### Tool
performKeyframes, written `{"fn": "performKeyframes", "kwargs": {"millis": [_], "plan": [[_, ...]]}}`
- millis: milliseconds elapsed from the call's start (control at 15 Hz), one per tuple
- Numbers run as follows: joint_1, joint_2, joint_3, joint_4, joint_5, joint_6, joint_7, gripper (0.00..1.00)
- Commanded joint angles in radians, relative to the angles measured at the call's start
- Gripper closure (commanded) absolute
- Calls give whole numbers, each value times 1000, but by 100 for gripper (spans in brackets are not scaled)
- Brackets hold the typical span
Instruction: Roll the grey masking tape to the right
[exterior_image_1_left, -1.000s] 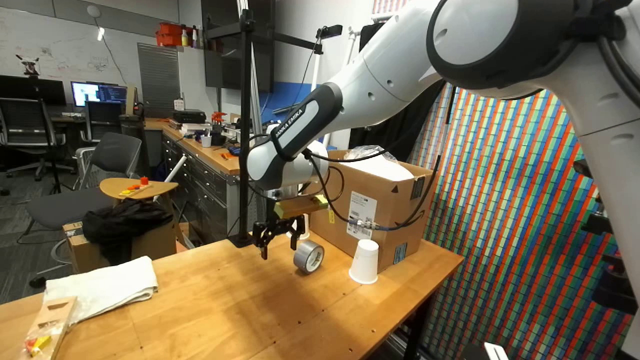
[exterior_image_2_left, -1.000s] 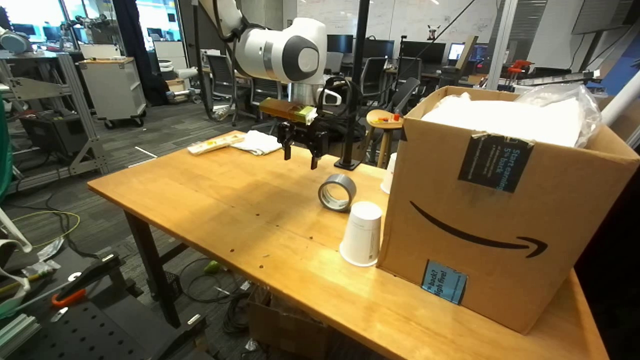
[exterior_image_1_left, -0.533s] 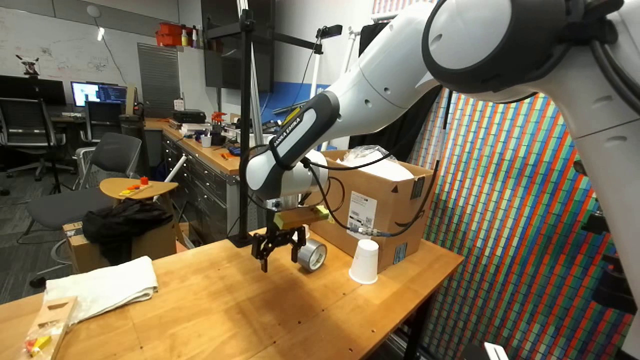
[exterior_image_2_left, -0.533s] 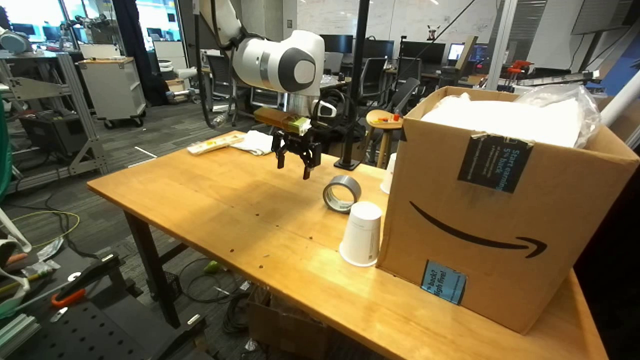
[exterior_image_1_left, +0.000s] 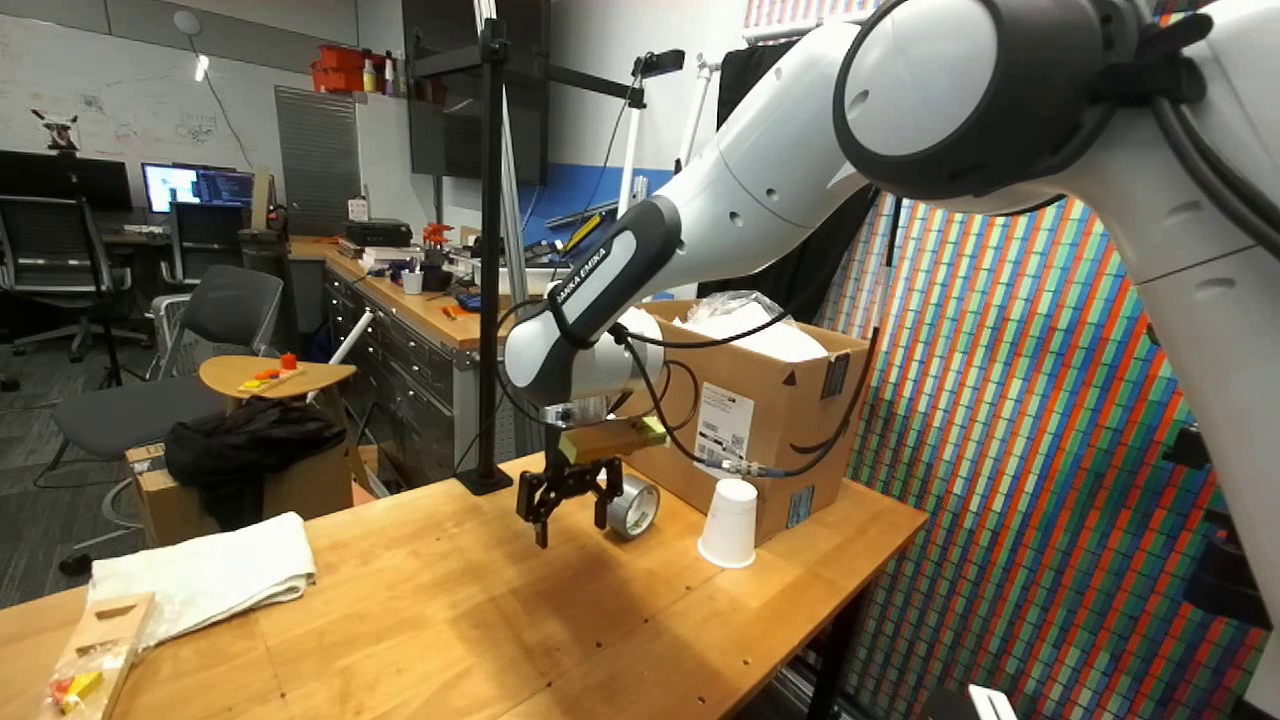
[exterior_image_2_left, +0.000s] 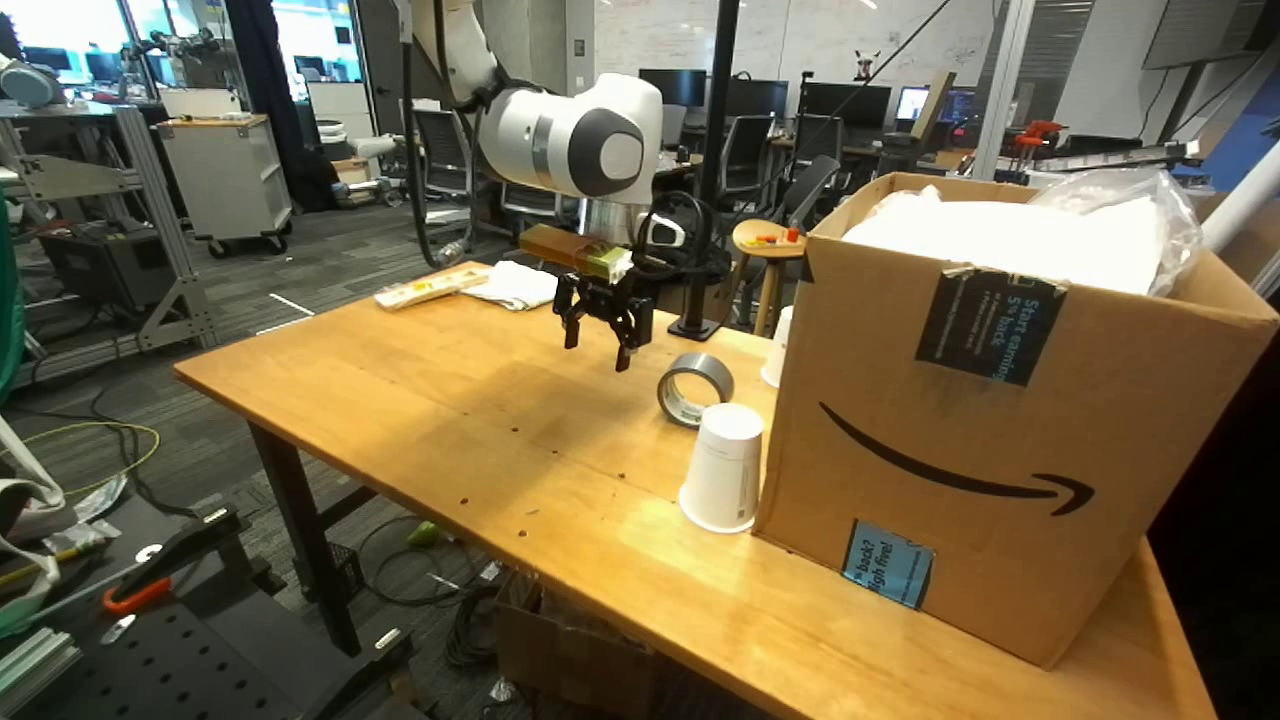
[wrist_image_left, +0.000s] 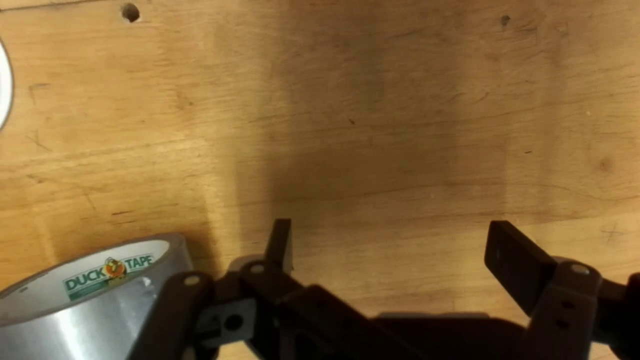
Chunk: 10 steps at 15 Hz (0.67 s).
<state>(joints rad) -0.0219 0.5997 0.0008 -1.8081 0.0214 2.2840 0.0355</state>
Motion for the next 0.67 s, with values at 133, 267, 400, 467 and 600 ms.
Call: {"fn": "performKeyframes", "kwargs": {"millis": [133,267,400,467,600], "plan": [[-20,35,-21,80,-6,-38,-32,0],[-28,51,-24,112,-7,-50,-41,0],[-37,75,-25,150,-5,-68,-49,0],[-43,87,-26,169,-3,-77,-53,0],[-51,107,-29,202,-1,-96,-52,0]]}}
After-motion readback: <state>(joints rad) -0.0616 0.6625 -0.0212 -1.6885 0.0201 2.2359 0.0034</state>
